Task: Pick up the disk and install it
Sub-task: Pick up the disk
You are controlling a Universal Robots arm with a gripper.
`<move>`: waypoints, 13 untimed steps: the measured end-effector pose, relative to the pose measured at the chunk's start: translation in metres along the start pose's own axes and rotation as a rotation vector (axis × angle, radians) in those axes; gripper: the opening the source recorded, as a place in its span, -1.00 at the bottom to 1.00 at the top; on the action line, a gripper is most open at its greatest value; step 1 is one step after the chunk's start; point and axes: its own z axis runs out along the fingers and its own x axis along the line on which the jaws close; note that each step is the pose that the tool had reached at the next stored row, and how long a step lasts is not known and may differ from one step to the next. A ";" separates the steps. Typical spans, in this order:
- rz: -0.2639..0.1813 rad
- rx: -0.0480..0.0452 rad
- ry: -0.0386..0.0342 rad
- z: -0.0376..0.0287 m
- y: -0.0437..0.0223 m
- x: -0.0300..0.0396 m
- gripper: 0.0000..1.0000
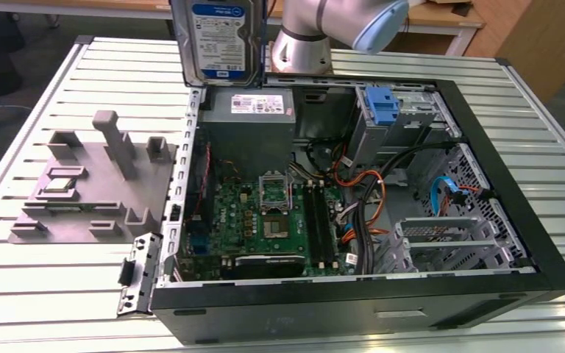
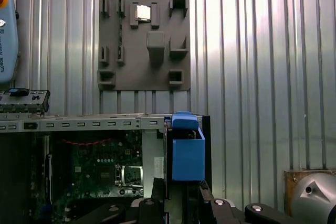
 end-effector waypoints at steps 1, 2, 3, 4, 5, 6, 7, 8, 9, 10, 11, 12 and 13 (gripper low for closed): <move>0.000 0.0000 0.0000 -0.0001 -0.0024 -0.0001 -0.30; 0.000 0.0000 0.0000 -0.0001 -0.0047 -0.0001 -0.30; 0.000 -0.0001 0.0000 -0.0002 -0.0071 -0.0002 -0.30; 0.000 -0.0001 0.0000 -0.0003 -0.0096 -0.0003 -0.30; 0.000 -0.0001 0.0000 -0.0003 -0.0120 -0.0003 -0.30; 0.000 -0.0001 0.0000 -0.0004 -0.0146 -0.0004 -0.30; 0.000 -0.0001 0.0000 -0.0004 -0.0170 -0.0005 -0.30; 0.000 -0.0001 0.0000 -0.0005 -0.0193 -0.0005 -0.30; 0.000 -0.0001 0.0001 -0.0006 -0.0216 -0.0006 -0.30; 0.000 -0.0001 0.0000 -0.0006 -0.0239 -0.0006 -0.30; 0.000 0.0000 0.0000 -0.0006 -0.0262 -0.0007 -0.30; 0.000 -0.0001 0.0000 -0.0007 -0.0287 -0.0008 -0.30; 0.000 -0.0001 0.0000 -0.0007 -0.0309 -0.0008 -0.30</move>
